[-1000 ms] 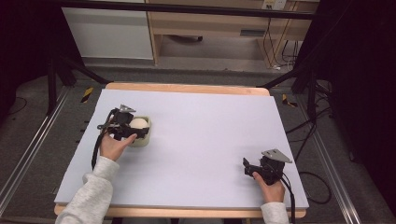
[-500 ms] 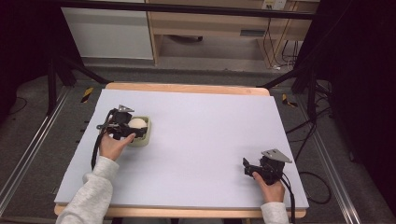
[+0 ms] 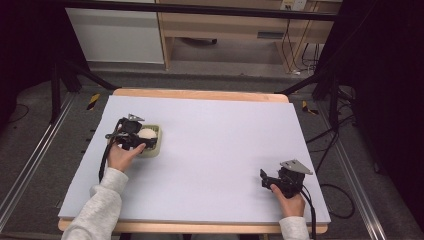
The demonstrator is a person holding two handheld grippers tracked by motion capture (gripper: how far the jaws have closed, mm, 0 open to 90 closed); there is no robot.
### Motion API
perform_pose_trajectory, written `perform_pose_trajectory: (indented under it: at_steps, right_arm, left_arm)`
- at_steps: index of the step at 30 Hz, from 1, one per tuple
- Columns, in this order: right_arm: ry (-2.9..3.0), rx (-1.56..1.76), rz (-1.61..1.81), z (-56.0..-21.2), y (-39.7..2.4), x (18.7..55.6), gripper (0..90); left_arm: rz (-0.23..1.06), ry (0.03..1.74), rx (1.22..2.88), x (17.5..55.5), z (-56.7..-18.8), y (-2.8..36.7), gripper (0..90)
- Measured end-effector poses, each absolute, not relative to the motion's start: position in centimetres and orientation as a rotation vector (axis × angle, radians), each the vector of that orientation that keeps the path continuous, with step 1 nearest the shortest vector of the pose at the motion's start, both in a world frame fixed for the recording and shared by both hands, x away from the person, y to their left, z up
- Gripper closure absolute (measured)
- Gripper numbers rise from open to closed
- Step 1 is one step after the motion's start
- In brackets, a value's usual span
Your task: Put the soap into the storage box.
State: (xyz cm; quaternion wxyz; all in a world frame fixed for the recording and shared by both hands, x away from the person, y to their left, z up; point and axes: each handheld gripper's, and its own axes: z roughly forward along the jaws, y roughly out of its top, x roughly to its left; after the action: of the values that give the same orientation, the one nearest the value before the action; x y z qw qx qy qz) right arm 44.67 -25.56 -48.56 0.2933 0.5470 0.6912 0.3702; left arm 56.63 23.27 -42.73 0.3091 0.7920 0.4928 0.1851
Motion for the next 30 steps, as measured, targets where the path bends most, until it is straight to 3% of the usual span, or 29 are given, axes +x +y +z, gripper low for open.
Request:
perform_pose_trajectory:
  at_steps: [30]
  right_arm:
    - [1.842, 1.457, 0.985, -48.6, -25.6, 44.7, 4.2]
  left_arm:
    - [0.485, 1.334, 2.122, 57.4, -44.2, 23.4, 24.2]
